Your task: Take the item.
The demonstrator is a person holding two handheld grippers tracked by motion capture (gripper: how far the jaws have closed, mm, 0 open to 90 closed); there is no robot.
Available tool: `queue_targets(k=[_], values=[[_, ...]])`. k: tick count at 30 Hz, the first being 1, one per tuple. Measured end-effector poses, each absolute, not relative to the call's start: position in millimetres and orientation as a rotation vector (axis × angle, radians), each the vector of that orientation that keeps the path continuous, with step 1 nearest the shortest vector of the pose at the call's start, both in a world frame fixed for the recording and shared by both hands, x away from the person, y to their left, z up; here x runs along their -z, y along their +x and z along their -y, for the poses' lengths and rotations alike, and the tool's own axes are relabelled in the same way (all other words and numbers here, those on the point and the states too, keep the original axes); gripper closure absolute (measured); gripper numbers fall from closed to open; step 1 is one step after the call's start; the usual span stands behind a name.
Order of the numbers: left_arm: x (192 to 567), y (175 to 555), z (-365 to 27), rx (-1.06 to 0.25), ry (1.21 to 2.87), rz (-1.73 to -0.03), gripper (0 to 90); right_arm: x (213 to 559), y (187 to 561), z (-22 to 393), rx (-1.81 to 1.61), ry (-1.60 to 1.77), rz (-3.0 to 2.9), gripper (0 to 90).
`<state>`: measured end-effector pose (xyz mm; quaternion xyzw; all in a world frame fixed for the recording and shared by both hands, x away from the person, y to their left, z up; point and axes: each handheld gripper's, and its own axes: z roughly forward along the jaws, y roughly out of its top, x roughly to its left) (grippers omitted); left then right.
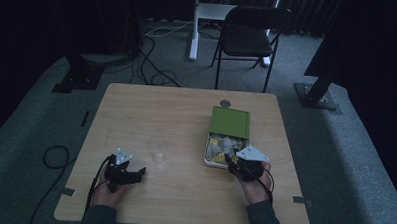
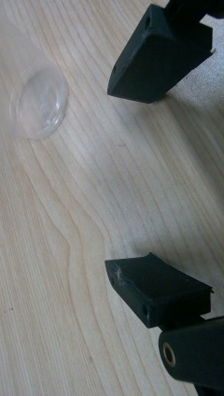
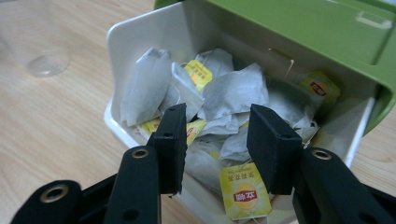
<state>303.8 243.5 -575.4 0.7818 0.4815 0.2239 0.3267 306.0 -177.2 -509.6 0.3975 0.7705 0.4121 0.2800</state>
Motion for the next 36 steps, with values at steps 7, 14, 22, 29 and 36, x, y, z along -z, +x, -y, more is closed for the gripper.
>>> queue_targets(k=[7,14,22,29,36], values=[[575,304,-243,-0.586,2.048,-1.261,15.7,505,309,171,-1.080,1.109,-2.024,57.2],[575,304,-243,-0.586,2.047,-1.261,15.7,501,314,161,-1.060,1.106,-2.012,58.1],[575,304,-243,-0.587,2.048,-1.261,15.7,501,326,149,-1.039,1.145,-1.985,58.6],[575,304,-243,-0.586,2.048,-1.262,15.7,503,333,140,-0.993,1.186,-1.950,55.6],[576,304,-243,-0.585,2.043,-1.264,15.7,504,342,136,-0.935,1.226,-1.922,54.6]])
